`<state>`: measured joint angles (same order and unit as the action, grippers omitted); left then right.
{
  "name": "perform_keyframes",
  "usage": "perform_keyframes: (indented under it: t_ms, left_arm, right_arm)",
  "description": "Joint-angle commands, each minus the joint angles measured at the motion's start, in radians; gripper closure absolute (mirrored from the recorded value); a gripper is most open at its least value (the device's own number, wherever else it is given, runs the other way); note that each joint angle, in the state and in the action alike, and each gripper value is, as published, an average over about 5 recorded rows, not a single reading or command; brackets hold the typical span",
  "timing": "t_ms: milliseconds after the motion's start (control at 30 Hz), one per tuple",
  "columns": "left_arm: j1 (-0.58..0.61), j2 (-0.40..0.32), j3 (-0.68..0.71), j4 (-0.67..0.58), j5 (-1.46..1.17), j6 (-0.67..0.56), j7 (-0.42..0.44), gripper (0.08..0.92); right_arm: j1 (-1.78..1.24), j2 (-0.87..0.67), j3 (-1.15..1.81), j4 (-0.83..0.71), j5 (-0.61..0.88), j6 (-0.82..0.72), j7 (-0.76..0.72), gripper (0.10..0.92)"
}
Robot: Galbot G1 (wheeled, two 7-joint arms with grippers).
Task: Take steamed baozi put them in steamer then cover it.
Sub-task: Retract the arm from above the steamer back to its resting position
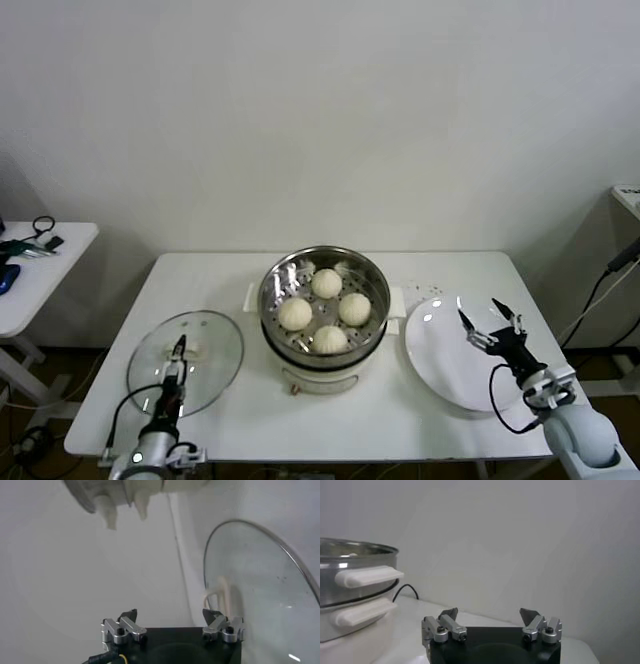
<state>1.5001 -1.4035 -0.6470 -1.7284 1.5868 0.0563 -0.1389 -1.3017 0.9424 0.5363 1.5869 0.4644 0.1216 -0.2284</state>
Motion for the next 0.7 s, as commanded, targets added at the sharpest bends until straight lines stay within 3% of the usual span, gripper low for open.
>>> perform_keyframes:
  t_ms: [33,700]
  left_arm:
    - [-0.117,0.017,-0.004,0.157,0.053,0.006,-0.044,0.177]
    - [-0.208,0.043,0.026,0.254,-0.009,0.006,-0.08,0.177]
  right_arm:
    - [-0.002,0.021,0.01,-0.008,-0.047,0.0,-0.018,0.203]
    - [0.007,0.053,0.001,-0.061,-0.108,0.019,-0.038,0.203]
